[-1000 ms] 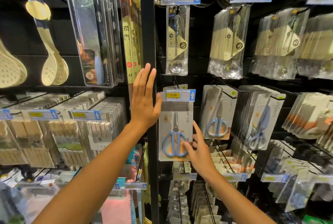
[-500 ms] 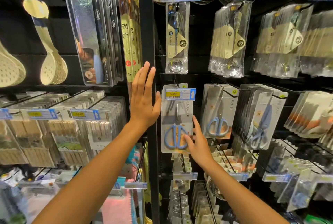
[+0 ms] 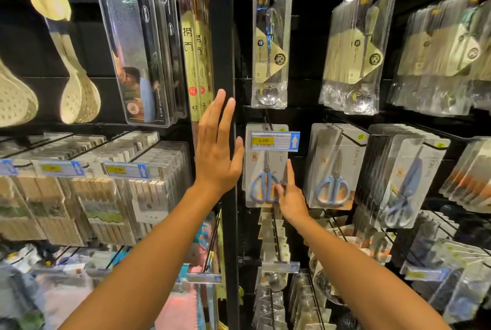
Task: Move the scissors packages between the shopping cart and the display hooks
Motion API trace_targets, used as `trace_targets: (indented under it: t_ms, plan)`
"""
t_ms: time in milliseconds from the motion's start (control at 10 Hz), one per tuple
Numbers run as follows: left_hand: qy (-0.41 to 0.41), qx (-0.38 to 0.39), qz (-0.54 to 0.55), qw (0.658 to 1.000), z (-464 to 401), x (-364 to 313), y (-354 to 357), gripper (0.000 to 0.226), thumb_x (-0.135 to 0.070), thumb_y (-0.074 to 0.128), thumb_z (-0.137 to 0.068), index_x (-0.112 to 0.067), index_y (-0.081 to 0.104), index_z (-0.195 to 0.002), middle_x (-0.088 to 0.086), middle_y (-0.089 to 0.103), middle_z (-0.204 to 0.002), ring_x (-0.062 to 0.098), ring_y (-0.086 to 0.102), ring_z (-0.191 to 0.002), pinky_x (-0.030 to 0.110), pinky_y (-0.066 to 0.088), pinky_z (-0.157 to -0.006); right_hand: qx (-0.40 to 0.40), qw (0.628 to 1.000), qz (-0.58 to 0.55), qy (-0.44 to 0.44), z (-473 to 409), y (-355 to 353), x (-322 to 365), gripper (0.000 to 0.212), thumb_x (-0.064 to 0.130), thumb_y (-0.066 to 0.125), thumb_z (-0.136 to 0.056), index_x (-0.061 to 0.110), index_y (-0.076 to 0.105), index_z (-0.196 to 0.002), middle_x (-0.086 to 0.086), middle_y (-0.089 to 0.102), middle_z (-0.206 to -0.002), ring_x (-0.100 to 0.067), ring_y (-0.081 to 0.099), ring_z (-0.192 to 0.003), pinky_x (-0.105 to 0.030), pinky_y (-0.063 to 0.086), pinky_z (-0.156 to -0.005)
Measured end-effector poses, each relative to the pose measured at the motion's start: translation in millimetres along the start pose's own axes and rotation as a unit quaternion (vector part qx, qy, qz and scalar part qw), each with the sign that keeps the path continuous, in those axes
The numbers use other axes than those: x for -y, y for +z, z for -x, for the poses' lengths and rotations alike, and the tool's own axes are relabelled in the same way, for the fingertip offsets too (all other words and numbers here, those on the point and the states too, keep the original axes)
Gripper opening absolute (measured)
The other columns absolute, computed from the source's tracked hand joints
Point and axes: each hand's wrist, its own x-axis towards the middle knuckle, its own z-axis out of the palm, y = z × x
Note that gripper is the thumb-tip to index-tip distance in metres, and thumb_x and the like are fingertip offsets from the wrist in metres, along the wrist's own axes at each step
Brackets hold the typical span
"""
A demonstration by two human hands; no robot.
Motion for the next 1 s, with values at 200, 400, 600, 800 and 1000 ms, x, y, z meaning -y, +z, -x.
trace_targets:
  t_ms: [200,400,600,800,1000]
  plan:
    - [0.004,-0.002,0.004,1.0,-0.7,0.6,0.1,0.07,-0.005,0.058,-0.09,0.004,0.028,-0.152,0.022,0.02,-0.163,0.027,0.016,-0.155,0.045,0.014,-0.125,0.004,0.999,0.026,0.021,-18.9,-1.7,-8.8,0.081,0.021,0.047,-0.105,0.047,-0.012,-0.155,-0.012,0.067,-0.11,-0.021,0.068,-0.083,-0.047,0.06,-0.078]
    - [0.012,0.004,0.003,1.0,-1.0,1.1,-0.9,0.07,-0.002,0.058,-0.089,0.007,0.028,-0.151,0.025,0.019,-0.162,0.03,0.017,-0.155,0.048,0.017,-0.124,0.001,0.999,-0.004,0.049,-2.5,-5.4,-2.2,0.088,0.037,0.058,-0.1,0.036,-0.006,-0.159,-0.014,0.042,-0.15,-0.033,0.057,-0.124,-0.047,0.049,-0.097]
    - [-0.007,0.017,-0.022,1.0,-1.2,-2.8,-1.4,0.071,-0.003,0.058,-0.091,0.003,0.024,-0.153,0.023,0.015,-0.163,0.026,0.011,-0.156,0.051,0.017,-0.125,0.109,0.992,0.055,0.02,40.9,-17.1,-19.1,0.085,0.038,0.061,-0.099,0.028,0.004,-0.161,-0.01,0.026,-0.162,-0.027,0.04,-0.144,-0.04,0.038,-0.112]
    - [-0.023,0.1,-0.128,0.986,3.7,-7.6,-18.0,0.084,-0.012,0.065,-0.091,0.0,0.016,-0.158,0.018,0.006,-0.168,0.039,0.007,-0.155,0.057,0.014,-0.124,0.173,0.978,0.106,-0.052,85.3,-42.1,-14.3,0.073,0.038,0.058,-0.1,0.03,0.017,-0.16,-0.003,0.035,-0.158,-0.022,0.04,-0.144,-0.039,0.039,-0.115]
    - [-0.024,0.179,-0.18,0.967,2.1,-29.8,-53.9,0.087,-0.031,0.063,-0.093,-0.014,0.012,-0.162,0.005,0.003,-0.171,0.033,0.0,-0.157,0.06,0.014,-0.123,0.188,0.965,0.152,-0.107,103.1,-83.2,4.6,0.072,0.037,0.058,-0.1,0.028,0.019,-0.159,-0.001,0.036,-0.157,-0.021,0.038,-0.143,-0.039,0.037,-0.116]
